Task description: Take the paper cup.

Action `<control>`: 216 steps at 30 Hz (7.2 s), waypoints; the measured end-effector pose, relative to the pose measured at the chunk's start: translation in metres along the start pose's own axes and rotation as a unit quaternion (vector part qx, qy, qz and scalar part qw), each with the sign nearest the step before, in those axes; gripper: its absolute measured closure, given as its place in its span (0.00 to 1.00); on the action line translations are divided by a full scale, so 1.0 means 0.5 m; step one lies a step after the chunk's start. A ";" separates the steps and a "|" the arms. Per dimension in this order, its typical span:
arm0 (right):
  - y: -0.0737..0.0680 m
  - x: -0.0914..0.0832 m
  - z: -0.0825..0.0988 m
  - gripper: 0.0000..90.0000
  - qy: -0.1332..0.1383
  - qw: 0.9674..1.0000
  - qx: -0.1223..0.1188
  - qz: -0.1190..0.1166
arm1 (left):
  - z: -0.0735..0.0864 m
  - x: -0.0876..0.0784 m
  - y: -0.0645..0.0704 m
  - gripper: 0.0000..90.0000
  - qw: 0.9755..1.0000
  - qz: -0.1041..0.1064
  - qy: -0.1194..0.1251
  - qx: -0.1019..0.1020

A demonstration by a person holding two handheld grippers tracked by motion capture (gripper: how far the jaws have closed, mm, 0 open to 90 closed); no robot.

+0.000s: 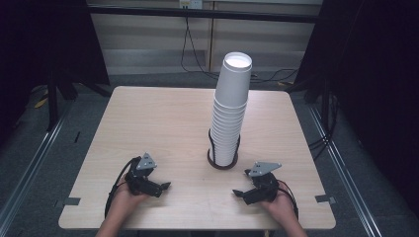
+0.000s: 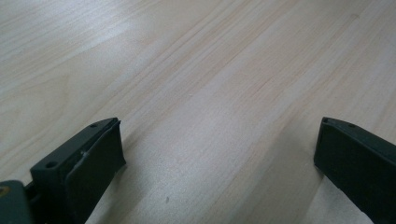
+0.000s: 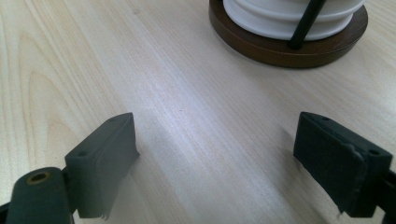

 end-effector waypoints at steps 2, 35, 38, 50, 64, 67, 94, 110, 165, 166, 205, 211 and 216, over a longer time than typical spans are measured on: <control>0.000 0.000 0.000 0.14 0.000 1.000 0.000 0.000 | 0.000 0.000 0.000 0.01 1.000 0.000 0.000 0.000; 0.026 -0.070 -0.215 0.19 0.080 0.995 0.046 0.026 | -0.167 -0.033 0.007 0.18 0.994 0.097 0.032 -0.046; 0.029 -0.076 -0.237 0.19 0.087 0.995 0.041 0.026 | -0.207 -0.039 0.008 0.19 0.995 0.096 0.025 -0.025; 0.068 -0.105 -0.348 0.19 0.122 0.990 0.052 0.044 | -0.376 -0.054 0.017 0.19 0.991 0.123 0.059 -0.003; 0.079 -0.100 -0.423 0.16 0.140 0.988 0.046 0.050 | -0.502 -0.047 0.019 0.20 0.988 0.126 0.088 0.016; 0.075 -0.096 -0.436 0.16 0.142 0.988 0.039 0.054 | -0.522 -0.041 0.026 0.19 0.987 0.131 0.091 0.017; 0.077 -0.080 -0.461 0.13 0.166 0.983 0.051 0.054 | -0.626 0.027 0.076 0.17 0.977 0.155 0.143 0.022; 0.076 -0.074 -0.459 0.12 0.169 0.983 0.042 0.059 | -0.632 0.089 0.093 0.05 0.973 0.154 0.170 -0.007; 0.070 -0.083 -0.471 0.15 0.178 0.981 0.016 0.076 | -0.640 0.087 0.098 0.08 0.978 0.135 0.159 -0.006; 0.069 -0.083 -0.472 0.15 0.176 0.981 0.017 0.077 | -0.640 0.087 0.098 0.08 0.978 0.133 0.161 -0.008; 0.070 -0.084 -0.470 0.16 0.177 0.981 0.011 0.076 | -0.718 0.037 0.092 0.14 0.967 0.137 0.214 -0.020; 0.071 -0.084 -0.470 0.16 0.177 0.981 0.011 0.076 | -0.727 0.027 0.091 0.14 0.967 0.132 0.215 -0.014; 0.071 -0.084 -0.470 0.16 0.178 0.981 0.012 0.075 | -0.733 0.020 0.090 0.14 0.967 0.132 0.219 -0.013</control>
Point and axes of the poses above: each handheld gripper's, and its own axes: x roughly forward along the jaws, z roughly out of its underside, y roughly to its right, the point moved 4 cm from there along x, roughly forward along the jaws, and after that the axes turned 15 degrees about y, right-handed, at the moved point
